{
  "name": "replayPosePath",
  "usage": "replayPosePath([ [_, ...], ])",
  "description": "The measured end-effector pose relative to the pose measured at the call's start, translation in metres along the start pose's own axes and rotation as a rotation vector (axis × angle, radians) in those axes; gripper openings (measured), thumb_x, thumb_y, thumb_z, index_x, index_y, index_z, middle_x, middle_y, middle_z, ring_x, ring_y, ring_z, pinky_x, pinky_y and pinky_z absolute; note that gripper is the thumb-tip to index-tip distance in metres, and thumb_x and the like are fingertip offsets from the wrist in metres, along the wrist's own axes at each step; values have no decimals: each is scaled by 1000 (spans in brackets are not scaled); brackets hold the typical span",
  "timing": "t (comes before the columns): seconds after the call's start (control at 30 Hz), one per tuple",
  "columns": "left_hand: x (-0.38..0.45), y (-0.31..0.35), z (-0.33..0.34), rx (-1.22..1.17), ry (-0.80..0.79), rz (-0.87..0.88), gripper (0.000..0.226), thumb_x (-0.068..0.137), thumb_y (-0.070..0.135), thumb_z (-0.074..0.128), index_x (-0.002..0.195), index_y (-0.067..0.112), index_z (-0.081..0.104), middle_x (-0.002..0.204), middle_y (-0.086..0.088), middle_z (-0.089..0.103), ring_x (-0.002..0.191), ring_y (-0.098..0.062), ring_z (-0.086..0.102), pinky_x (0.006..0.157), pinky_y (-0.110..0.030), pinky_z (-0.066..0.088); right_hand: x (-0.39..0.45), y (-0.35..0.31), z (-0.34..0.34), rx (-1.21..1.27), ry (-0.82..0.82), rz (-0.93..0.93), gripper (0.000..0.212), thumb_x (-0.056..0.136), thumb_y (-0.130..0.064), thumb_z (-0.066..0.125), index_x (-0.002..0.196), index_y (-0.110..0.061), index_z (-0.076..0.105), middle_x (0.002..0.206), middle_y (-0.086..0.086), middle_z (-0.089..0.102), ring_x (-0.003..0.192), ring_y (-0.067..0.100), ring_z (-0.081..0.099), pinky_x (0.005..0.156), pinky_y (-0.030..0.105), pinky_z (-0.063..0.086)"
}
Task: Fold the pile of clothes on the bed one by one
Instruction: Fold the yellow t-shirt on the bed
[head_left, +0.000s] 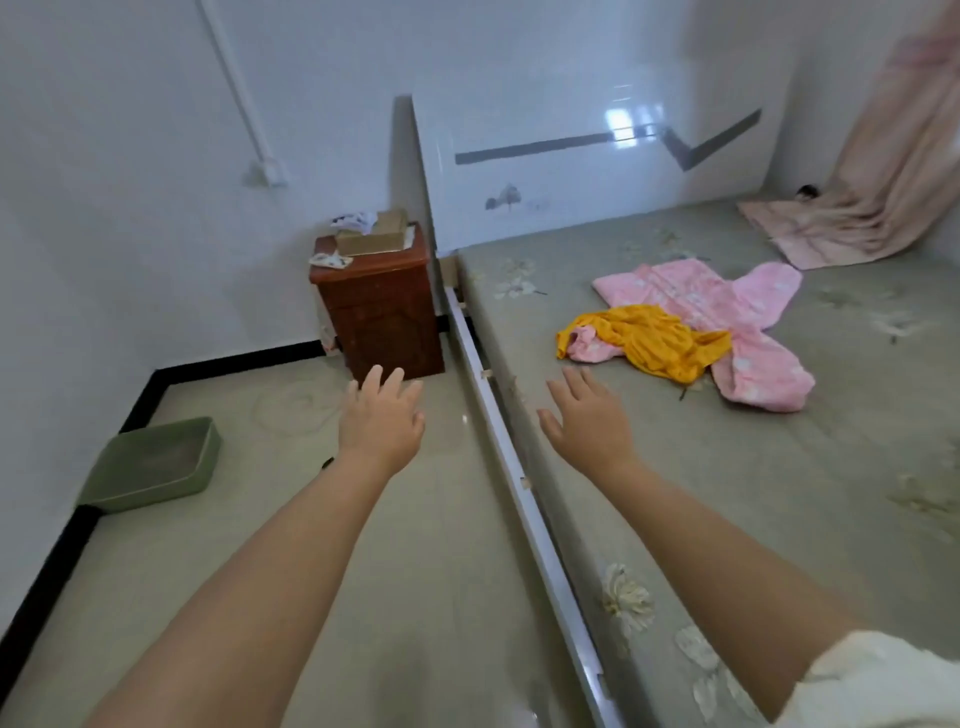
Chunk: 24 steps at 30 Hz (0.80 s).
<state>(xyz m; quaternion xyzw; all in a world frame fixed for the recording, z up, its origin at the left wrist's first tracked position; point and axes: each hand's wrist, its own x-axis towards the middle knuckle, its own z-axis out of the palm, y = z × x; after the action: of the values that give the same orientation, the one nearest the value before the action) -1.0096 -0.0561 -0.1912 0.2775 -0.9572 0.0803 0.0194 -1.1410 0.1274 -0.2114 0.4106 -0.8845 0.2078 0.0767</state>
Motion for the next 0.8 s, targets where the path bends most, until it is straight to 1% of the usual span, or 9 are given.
replayPosePath([
  [0.07,57,6,17,-11,0,90,44,96,34,32,138,21,34,148,-3,28,138,-24,16,108,-41,19,34,31,19,-58,-14,84,39,72,-9,75,104,9,64,114,34,57,106,51,55,86,54,45],
  [0.17,145,14,41,-46,15,201,44,98,35,29,140,22,30,149,-2,25,139,-23,14,109,-41,17,85,70,49,-186,-53,166,45,91,-22,52,129,1,47,142,26,35,135,39,28,109,42,21],
  [0.37,299,50,82,-77,-43,446,44,97,34,30,138,20,32,146,-3,29,137,-22,17,108,-40,18,170,111,98,-298,-92,397,49,96,-33,38,138,-8,36,150,16,24,140,28,17,112,36,11],
  [0.43,338,70,93,-108,-60,531,44,97,35,31,137,18,34,145,-4,31,136,-23,21,107,-38,19,192,123,109,-307,-108,483,48,95,-31,41,137,-6,39,148,18,27,139,30,20,113,38,13],
  [0.5,372,94,107,-155,-64,617,44,96,36,32,137,18,33,145,-5,31,134,-24,24,105,-37,21,210,137,118,-316,-107,573,46,91,-25,53,129,0,48,140,25,38,133,38,33,109,44,23],
  [0.6,418,127,134,-170,-117,720,48,96,37,31,141,19,26,149,-4,24,137,-24,20,108,-37,21,236,164,135,-273,-85,683,42,68,-14,79,101,7,66,110,31,61,103,47,58,84,55,47],
  [0.67,451,145,156,-149,-182,760,50,97,38,30,143,20,23,151,-3,20,139,-24,16,109,-38,20,251,190,157,-278,-64,745,42,57,-14,86,91,6,69,100,29,66,93,46,63,73,54,51],
  [0.73,487,163,177,-145,-193,803,48,97,37,31,141,20,28,151,-4,23,138,-24,21,107,-38,23,267,224,182,-246,-52,804,42,60,-14,84,94,6,69,103,29,65,96,46,62,75,54,51],
  [0.8,521,180,189,-185,-169,849,43,95,33,38,133,14,44,144,-10,38,128,-27,39,99,-38,33,281,255,208,-154,-80,920,43,79,-18,70,114,5,60,125,30,53,117,46,49,95,53,41],
])
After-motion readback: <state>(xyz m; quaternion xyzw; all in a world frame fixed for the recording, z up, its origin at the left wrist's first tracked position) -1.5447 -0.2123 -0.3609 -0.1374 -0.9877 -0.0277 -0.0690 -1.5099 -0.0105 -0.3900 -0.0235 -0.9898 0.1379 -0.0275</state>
